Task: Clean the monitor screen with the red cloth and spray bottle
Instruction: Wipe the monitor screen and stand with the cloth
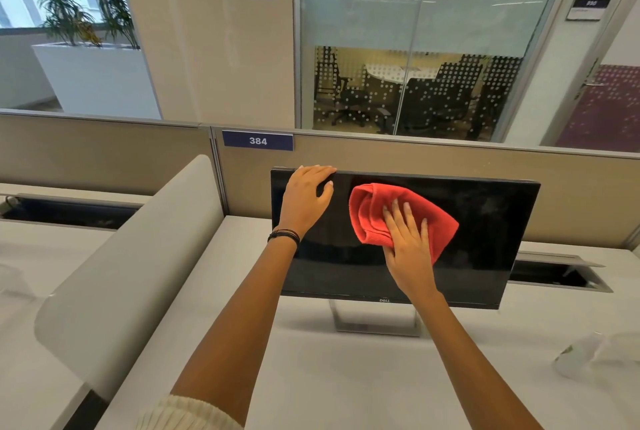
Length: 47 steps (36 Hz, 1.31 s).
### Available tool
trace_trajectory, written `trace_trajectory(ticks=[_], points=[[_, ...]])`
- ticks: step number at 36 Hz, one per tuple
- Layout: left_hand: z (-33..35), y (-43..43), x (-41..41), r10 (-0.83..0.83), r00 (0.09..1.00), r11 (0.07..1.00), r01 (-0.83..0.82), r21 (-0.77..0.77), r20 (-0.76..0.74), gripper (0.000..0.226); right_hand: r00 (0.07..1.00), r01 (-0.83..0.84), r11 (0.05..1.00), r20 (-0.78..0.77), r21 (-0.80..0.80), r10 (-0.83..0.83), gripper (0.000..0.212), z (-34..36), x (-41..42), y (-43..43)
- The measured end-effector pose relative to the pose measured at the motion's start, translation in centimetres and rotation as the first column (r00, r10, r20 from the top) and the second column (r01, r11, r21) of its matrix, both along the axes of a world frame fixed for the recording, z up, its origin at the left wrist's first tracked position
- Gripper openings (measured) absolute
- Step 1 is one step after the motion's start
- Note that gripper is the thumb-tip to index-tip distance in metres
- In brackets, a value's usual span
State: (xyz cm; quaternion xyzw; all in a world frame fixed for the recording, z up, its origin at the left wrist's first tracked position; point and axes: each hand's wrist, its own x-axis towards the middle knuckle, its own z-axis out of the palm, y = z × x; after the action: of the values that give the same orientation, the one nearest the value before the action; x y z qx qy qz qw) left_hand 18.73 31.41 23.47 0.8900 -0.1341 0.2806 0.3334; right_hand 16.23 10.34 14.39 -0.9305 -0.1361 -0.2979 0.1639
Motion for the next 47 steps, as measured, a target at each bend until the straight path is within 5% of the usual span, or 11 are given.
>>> trace_trajectory(ticks=[8, 15, 21, 35, 42, 47], points=[[-0.1, 0.0, 0.1, -0.004, 1.0, 1.0, 0.003, -0.015, -0.004, 0.034, 0.998, -0.026, 0.998, 0.054, -0.055, 0.029, 0.058, 2.0, 0.6, -2.9], [-0.1, 0.4, 0.1, -0.025, 0.999, 0.999, 0.025, 0.019, -0.032, 0.036, 0.986, 0.131, 0.956, 0.066, 0.264, -0.154, 0.056, 2.0, 1.0, -3.3], [-0.1, 0.4, 0.0, -0.03, 0.999, 0.999, 0.03, 0.023, -0.037, 0.037, 0.991, 0.112, 0.88, 0.019, 0.462, -0.136, 0.056, -1.1, -0.1, -1.8], [0.5, 0.5, -0.1, -0.037, 0.994, 0.999, 0.038, 0.007, -0.103, 0.037, 0.992, 0.063, 0.914, 0.078, 0.401, -0.103, 0.061, 1.4, 1.1, 2.9], [0.5, 0.7, -0.1, -0.061, 0.992, 0.998, 0.064, 0.017, -0.11, 0.037, 0.985, -0.016, 0.995, 0.174, 0.096, -0.001, 0.06, 3.3, 2.6, 1.4], [0.6, 0.6, 0.0, -0.059, 0.991, 0.998, 0.061, 0.014, -0.124, 0.038, 0.987, 0.038, 0.995, 0.155, 0.089, -0.051, 0.061, 2.0, 2.7, -1.5]])
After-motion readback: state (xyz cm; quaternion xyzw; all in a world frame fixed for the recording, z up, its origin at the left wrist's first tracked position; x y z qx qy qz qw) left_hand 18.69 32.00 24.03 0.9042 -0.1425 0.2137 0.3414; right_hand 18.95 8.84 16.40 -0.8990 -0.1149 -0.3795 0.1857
